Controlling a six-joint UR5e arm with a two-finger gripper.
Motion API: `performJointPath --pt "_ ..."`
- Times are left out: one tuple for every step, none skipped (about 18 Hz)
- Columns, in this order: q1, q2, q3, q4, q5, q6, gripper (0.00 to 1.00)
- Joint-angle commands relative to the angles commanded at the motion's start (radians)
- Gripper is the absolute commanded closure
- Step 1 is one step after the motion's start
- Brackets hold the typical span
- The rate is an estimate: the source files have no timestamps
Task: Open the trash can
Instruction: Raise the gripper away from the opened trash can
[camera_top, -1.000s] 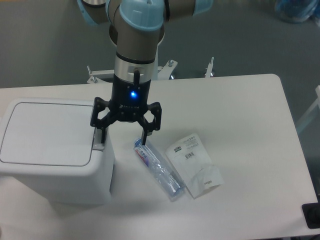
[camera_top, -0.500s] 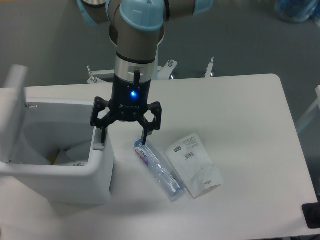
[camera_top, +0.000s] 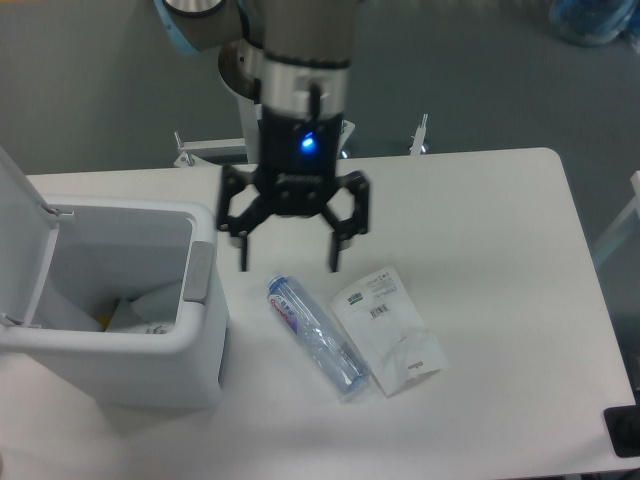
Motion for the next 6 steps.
performJointPath --pt "0.014 0.002 -0.005 0.000 0.020 0.011 0.00" --pt "0.021 0.002 -0.006 -0.003 0.066 0.026 0.00" --pt "0.023 0.002 -0.011 -0.005 0.119 0.047 0.00" --pt "0.025 0.000 -0.017 -0.003 0.171 0.073 0.00" --pt "0.026 -0.002 -0.023 -0.009 0.207 0.110 0.00" --pt "0.028 -0.003 -0.024 -0.009 0.224 0.139 0.00"
